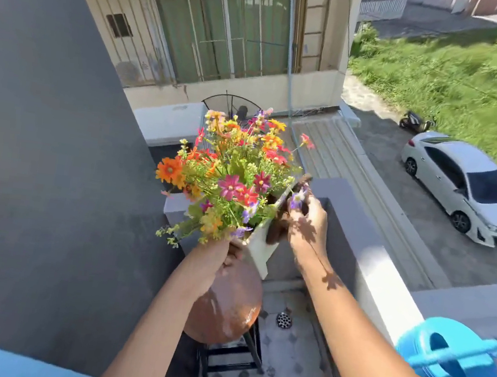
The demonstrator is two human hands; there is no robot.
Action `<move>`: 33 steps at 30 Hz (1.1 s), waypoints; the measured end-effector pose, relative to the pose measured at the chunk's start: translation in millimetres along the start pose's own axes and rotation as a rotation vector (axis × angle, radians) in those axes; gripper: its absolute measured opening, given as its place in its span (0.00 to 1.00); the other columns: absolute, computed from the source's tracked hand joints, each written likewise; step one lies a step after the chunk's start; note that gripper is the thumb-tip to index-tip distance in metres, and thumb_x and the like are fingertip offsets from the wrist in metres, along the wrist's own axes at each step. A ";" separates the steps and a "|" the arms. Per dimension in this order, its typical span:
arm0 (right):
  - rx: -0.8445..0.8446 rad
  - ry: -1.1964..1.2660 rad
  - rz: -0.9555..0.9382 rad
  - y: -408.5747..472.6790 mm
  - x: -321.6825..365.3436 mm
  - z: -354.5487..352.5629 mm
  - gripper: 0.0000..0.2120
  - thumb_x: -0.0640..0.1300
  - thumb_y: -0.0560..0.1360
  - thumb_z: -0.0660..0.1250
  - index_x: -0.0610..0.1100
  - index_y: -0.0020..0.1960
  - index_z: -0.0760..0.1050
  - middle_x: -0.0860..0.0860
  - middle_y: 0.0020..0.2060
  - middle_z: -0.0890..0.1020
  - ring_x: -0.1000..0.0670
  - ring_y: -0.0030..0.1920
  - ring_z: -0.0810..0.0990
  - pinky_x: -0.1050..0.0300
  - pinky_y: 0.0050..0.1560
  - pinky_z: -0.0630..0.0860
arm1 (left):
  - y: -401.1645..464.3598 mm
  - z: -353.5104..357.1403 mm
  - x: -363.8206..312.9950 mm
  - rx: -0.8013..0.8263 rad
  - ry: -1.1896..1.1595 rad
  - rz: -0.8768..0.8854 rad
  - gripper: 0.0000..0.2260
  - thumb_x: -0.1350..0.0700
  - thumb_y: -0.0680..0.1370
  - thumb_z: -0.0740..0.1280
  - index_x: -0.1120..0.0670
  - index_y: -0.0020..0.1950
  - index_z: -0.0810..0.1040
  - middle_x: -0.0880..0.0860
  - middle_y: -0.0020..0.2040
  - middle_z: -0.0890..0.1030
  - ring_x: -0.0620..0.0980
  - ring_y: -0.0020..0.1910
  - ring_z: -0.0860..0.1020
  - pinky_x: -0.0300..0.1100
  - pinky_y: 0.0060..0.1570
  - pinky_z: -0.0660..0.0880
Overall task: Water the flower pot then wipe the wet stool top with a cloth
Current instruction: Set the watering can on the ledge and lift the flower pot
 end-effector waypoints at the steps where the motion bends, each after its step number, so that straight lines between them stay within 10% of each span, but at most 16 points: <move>1: -0.005 -0.024 -0.026 10.9 -0.9 -1.2 0.10 0.50 0.78 0.59 0.46 0.47 0.77 0.48 0.39 0.77 0.62 0.32 0.74 0.64 0.37 0.74 | 1.4 -2.6 2.2 0.037 -0.073 -0.008 0.15 0.64 0.81 0.52 0.57 0.38 0.73 0.52 0.26 0.75 0.42 0.19 0.67 0.34 0.19 0.60; 4: -0.028 -0.153 -0.056 14.3 -4.3 5.0 0.09 0.49 0.78 0.59 0.47 0.50 0.77 0.46 0.47 0.78 0.47 0.48 0.81 0.50 0.53 0.78 | 1.1 -4.3 -7.9 -0.001 -0.115 -0.048 0.15 0.62 0.81 0.53 0.58 0.36 0.71 0.54 0.29 0.73 0.43 0.19 0.67 0.33 0.17 0.62; 7: 0.030 -0.109 -0.177 -26.5 -0.9 19.6 0.16 0.40 0.79 0.63 0.43 0.66 0.73 0.49 0.53 0.74 0.54 0.55 0.75 0.60 0.62 0.72 | 4.1 -2.7 -17.1 -0.037 -0.221 -0.028 0.17 0.62 0.81 0.52 0.59 0.34 0.70 0.57 0.27 0.72 0.44 0.17 0.64 0.32 0.18 0.59; 13: 0.114 -0.190 -0.227 -68.4 -29.9 22.1 0.20 0.34 0.78 0.62 0.40 0.70 0.70 0.44 0.56 0.73 0.73 0.54 0.70 0.83 0.53 0.62 | 4.8 -14.8 -21.3 -0.048 -0.324 0.012 0.16 0.66 0.79 0.51 0.56 0.33 0.68 0.56 0.25 0.70 0.44 0.16 0.62 0.32 0.18 0.61; 17: 0.005 -0.167 -0.066 -56.3 -39.7 22.9 0.20 0.39 0.78 0.61 0.38 0.70 0.69 0.48 0.52 0.70 0.55 0.55 0.73 0.86 0.50 0.58 | -0.9 -13.5 -17.2 -0.020 -0.274 0.021 0.17 0.67 0.80 0.52 0.59 0.33 0.71 0.54 0.23 0.71 0.43 0.16 0.62 0.33 0.18 0.64; 19: -0.020 -0.129 -0.049 -52.6 -29.5 27.1 0.20 0.37 0.80 0.60 0.37 0.71 0.68 0.50 0.55 0.68 0.65 0.53 0.69 0.87 0.51 0.55 | -2.8 -10.3 -14.5 -0.035 -0.253 0.035 0.17 0.67 0.80 0.52 0.59 0.34 0.71 0.55 0.25 0.71 0.43 0.16 0.63 0.34 0.18 0.65; 22: -0.036 -0.086 -0.171 -57.5 -9.4 36.5 0.18 0.38 0.80 0.59 0.41 0.70 0.71 0.51 0.60 0.72 0.71 0.57 0.69 0.80 0.59 0.62 | -2.7 -7.2 -12.0 -0.088 -0.190 0.064 0.16 0.64 0.81 0.51 0.58 0.35 0.70 0.55 0.26 0.70 0.42 0.16 0.63 0.35 0.18 0.66; 25: -0.046 -0.092 -0.230 -58.5 1.3 42.8 0.15 0.44 0.79 0.59 0.40 0.62 0.76 0.47 0.57 0.78 0.51 0.59 0.76 0.55 0.64 0.71 | -1.8 -6.0 -8.5 -0.134 -0.118 0.071 0.16 0.62 0.82 0.52 0.56 0.37 0.72 0.54 0.28 0.68 0.41 0.16 0.63 0.36 0.18 0.65; 29: -0.111 -0.082 -0.224 -41.6 -0.3 30.9 0.11 0.40 0.81 0.58 0.43 0.60 0.76 0.52 0.50 0.78 0.62 0.49 0.76 0.71 0.55 0.71 | -6.2 -12.2 -2.4 -0.097 -0.141 0.079 0.17 0.67 0.80 0.51 0.59 0.34 0.72 0.57 0.30 0.70 0.41 0.16 0.65 0.34 0.16 0.64; 33: -0.080 -0.078 -0.079 -17.5 -13.0 13.0 0.08 0.39 0.80 0.59 0.42 0.54 0.76 0.49 0.48 0.78 0.52 0.47 0.77 0.52 0.57 0.76 | -7.4 -30.0 4.9 -0.092 -0.142 0.108 0.19 0.63 0.81 0.51 0.59 0.32 0.71 0.54 0.23 0.72 0.43 0.17 0.65 0.35 0.17 0.66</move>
Point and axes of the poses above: each hand's wrist, its own y-axis towards the middle knuckle, its own z-axis out of the palm, x = y × z, the point moved 1 cm from there along y, towards the middle knuckle
